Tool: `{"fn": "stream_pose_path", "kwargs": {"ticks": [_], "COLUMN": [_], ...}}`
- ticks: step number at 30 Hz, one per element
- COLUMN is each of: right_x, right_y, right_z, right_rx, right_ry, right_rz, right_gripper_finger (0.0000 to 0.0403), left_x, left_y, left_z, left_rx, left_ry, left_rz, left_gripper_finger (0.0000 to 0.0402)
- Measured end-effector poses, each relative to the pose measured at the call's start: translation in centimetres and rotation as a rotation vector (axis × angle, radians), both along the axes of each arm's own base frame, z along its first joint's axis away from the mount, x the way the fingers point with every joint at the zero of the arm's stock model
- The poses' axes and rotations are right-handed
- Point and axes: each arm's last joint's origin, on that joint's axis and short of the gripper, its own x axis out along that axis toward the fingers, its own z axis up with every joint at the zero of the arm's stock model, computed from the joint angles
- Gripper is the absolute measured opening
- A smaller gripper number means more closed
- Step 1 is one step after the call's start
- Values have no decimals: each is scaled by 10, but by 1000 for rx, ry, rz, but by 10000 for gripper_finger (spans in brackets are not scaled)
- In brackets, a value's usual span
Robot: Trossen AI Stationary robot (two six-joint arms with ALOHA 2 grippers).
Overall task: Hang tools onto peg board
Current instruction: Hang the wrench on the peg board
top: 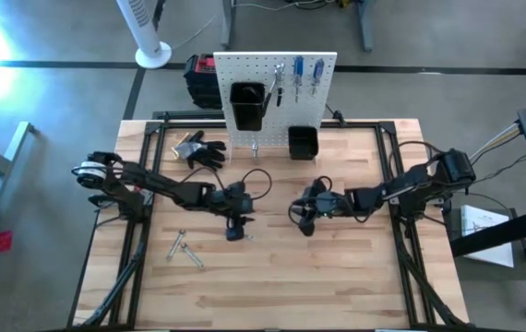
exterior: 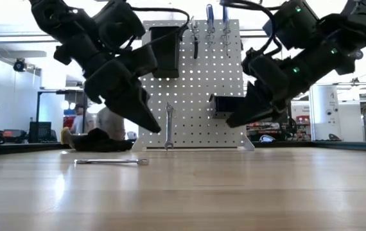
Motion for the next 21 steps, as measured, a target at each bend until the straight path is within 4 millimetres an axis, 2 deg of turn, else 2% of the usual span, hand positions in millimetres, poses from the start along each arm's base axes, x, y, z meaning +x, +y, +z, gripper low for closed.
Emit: {"fn": "stream_pose_path", "kwargs": {"ticks": [3,12,16,21], "right_x": [-1,-2,-5,-16], "right_y": [1,3,8,10], "right_z": [-6,-10,-12,-23], "right_rx": [30,61,74,89], "right_ry": [17,10,17,96], "right_rz": [-26,-68,-63,-77], "right_gripper_finger": [93,76,66,56], "left_x": [3,-8,-10,-22], "left_y": [-1,-8,-19,-32], "left_z": [0,0,1,-8], "left_rx": [-23,-90,-108,-94], "left_ry": [15,323,351,422], "left_rz": [17,-25,-71,-114], "left_gripper_finger": [117,117,117,117]}}
